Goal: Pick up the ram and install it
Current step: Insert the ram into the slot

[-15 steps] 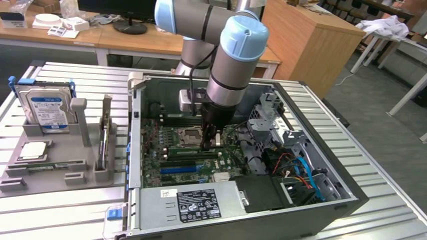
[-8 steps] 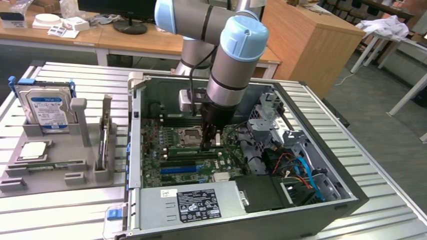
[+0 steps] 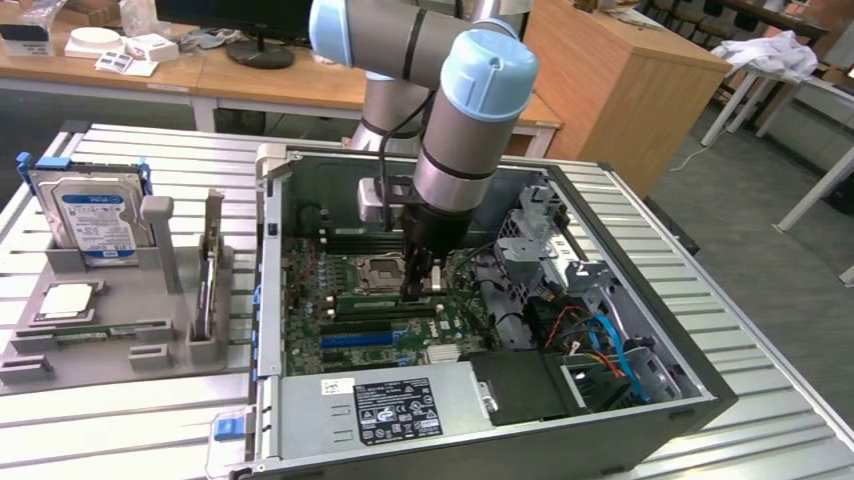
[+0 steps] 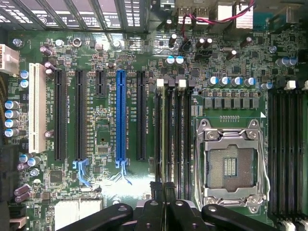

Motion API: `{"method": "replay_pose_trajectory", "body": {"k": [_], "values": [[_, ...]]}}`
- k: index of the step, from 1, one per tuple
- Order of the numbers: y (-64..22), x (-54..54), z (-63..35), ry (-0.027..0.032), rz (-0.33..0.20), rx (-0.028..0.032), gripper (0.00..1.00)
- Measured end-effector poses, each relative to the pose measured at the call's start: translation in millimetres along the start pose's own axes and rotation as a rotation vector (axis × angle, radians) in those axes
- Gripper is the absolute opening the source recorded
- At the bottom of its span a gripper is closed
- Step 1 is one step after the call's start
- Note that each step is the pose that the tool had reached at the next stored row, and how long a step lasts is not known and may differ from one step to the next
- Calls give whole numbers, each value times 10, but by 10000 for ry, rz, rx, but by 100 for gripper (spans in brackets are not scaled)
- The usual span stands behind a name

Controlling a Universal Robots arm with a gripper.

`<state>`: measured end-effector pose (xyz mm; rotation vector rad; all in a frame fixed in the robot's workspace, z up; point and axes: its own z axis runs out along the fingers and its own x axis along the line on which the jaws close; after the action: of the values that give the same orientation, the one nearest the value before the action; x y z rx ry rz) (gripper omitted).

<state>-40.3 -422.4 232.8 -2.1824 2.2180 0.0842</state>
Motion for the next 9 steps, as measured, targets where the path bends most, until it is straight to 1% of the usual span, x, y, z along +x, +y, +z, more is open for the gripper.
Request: {"method": "replay_pose_trajectory", "body": {"k": [9], "values": [[-1, 11, -2, 1, 0, -1, 12]]}}
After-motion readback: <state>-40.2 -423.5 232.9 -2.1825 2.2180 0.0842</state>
